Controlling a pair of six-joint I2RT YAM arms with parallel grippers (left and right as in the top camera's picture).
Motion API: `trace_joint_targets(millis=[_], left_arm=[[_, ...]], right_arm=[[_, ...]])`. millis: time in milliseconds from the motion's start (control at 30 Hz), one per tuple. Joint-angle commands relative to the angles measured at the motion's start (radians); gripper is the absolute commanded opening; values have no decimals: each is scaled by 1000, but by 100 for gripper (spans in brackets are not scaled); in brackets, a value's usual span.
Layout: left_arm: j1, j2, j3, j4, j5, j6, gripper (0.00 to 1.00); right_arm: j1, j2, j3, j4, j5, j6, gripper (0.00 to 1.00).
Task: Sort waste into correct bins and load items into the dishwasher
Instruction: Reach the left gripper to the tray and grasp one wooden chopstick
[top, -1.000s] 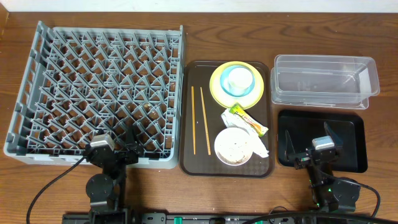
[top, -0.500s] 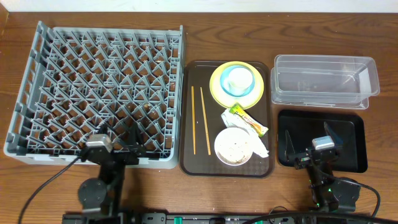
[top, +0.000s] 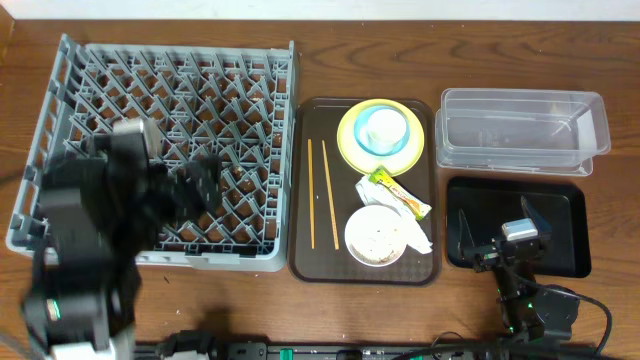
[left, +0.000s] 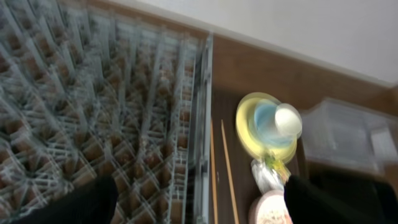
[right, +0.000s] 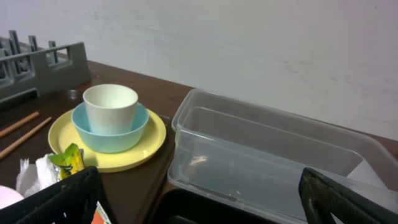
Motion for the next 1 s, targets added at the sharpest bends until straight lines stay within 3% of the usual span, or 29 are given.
trace_joint_targets(millis=[0, 267, 400, 500, 800, 967], left_arm=[[-4, 204, 178, -38, 57, 7, 88], [-4, 371, 179, -135, 278, 0, 86], [-25, 387, 164, -200, 278, 5, 61], [-75, 388, 124, -208, 231, 0, 43], [-353, 391, -5, -125, -54, -169, 41], [-505, 410, -29, -53, -171, -237, 34]], right_arm=[[8, -5, -2, -5, 3, 14, 99], [8, -5, -2, -5, 3, 14, 99], [8, -5, -2, -5, 3, 14, 99], [8, -5, -2, -5, 3, 14, 99], [8, -5, -2, -5, 3, 14, 99], [8, -5, -2, -5, 3, 14, 99]])
